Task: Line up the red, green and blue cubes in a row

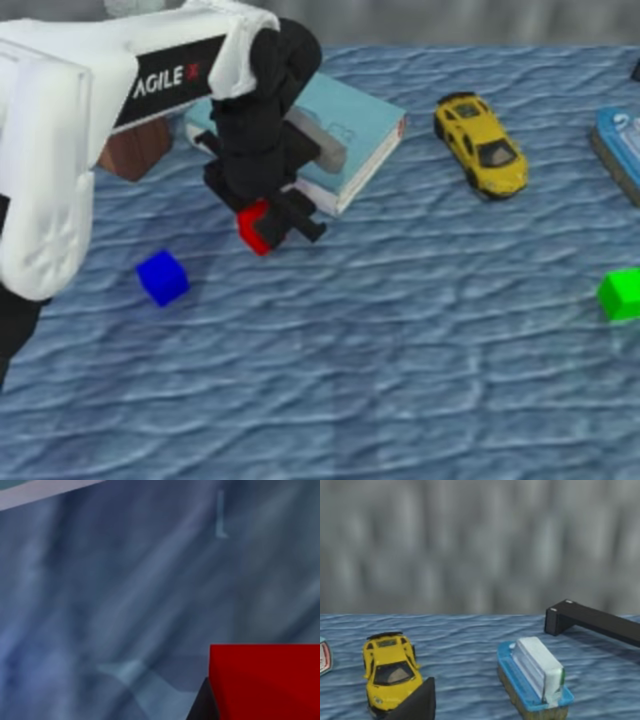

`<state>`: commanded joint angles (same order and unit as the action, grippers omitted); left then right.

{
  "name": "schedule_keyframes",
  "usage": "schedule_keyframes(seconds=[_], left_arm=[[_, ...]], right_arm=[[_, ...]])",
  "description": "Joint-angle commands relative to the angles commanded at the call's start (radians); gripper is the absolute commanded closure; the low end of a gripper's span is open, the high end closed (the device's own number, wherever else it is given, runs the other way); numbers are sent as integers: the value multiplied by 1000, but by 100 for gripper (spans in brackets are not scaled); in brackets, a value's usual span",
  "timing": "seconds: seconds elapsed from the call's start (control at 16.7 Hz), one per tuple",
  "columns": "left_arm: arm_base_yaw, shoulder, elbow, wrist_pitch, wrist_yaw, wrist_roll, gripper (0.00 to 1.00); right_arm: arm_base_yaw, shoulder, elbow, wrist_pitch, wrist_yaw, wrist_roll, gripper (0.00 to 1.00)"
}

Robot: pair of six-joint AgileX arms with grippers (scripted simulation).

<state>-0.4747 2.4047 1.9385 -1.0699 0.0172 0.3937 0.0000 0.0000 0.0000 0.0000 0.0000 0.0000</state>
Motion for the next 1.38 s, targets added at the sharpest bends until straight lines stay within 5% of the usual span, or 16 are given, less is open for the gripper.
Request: schedule_keyframes(seconds=[0.3,0.72,1.38], left_arm=[[12,-42,110,-157,0,0,100],[-5,-76,76,-146,0,36,100],[-154,-508,-539,1,12,500,100]], right_arm=[[0,0,0,0,0,0,0],[0,0,0,0,0,0,0],[0,0,0,0,0,0,0]])
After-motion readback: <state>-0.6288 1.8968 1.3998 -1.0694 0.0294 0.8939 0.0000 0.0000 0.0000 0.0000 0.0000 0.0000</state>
